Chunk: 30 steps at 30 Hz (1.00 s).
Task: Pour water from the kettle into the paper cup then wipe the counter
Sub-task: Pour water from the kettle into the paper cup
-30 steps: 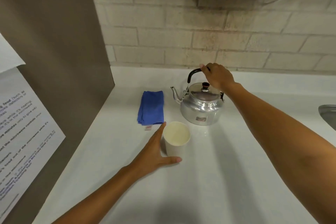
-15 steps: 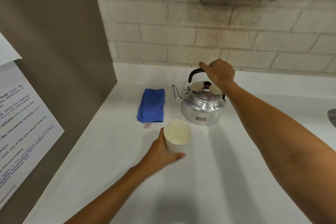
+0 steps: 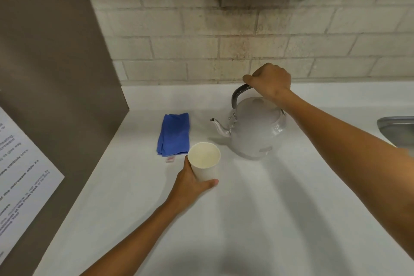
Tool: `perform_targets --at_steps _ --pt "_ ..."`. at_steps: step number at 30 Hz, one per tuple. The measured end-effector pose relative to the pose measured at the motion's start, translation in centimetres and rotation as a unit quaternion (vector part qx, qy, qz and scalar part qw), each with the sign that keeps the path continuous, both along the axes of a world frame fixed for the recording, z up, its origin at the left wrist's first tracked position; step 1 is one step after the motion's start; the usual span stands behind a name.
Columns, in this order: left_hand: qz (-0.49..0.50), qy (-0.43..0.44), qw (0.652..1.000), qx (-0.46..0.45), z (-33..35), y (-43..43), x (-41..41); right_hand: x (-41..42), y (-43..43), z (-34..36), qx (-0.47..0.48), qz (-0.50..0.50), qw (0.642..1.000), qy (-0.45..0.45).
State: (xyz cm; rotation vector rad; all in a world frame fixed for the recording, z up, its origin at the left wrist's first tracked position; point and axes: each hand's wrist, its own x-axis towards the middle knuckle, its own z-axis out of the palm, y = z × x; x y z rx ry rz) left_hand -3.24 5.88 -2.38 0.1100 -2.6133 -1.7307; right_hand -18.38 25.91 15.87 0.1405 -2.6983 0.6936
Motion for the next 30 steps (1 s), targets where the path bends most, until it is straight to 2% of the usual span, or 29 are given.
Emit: perform_targets --at_steps 9,16,30 --pt "0.009 0.003 1.000 -0.002 0.3 0.9 -0.8 2.8 0.0 2.8 0.090 0.053 0.992 0.065" --pt "0.012 0.002 1.000 -0.007 0.2 1.0 -1.3 4.1 -2.0 3.4 0.216 0.103 0.963 0.124" --pt "0.014 -0.007 1.000 0.023 0.0 1.0 -1.3 6.2 -4.3 4.5 0.275 0.166 0.934 0.156"
